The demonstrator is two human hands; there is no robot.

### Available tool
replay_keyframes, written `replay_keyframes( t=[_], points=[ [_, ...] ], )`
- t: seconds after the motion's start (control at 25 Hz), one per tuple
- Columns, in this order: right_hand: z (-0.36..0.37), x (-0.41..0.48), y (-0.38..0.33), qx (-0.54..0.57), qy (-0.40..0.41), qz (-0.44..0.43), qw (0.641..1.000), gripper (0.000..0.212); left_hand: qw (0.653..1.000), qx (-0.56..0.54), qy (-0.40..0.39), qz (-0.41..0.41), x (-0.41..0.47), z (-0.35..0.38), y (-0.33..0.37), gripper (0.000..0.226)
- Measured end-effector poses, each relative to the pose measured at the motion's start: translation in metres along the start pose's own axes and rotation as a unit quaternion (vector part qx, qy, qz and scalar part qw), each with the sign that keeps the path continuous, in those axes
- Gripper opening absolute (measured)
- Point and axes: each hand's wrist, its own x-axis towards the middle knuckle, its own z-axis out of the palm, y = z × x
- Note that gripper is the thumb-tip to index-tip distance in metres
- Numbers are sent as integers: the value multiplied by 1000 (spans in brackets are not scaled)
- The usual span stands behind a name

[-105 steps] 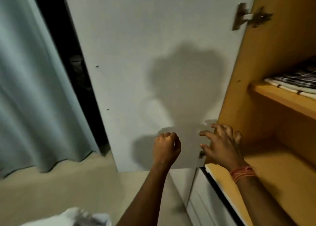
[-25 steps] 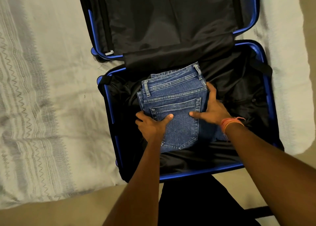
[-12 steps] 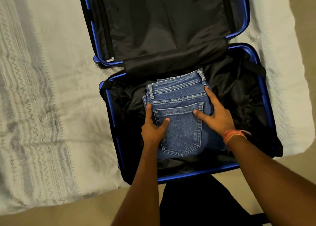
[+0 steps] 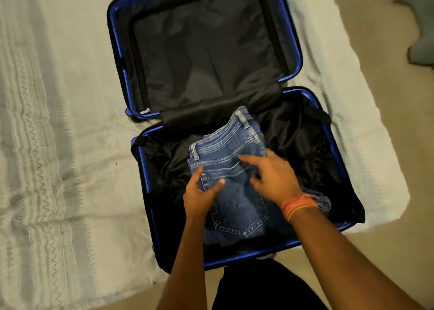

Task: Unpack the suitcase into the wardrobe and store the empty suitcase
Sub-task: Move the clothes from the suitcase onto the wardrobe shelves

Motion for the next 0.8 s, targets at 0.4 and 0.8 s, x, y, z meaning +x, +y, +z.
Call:
replay_keyframes(
  t=[0.4, 0.8],
  points=[
    [-14, -101, -56, -153, 61, 75, 984, 39, 975, 199, 1, 97, -88, 58, 48, 40],
    [-116, -232, 68, 269, 295, 104, 911, 57, 937, 69, -39, 341, -193, 73, 144, 56]
  ],
)
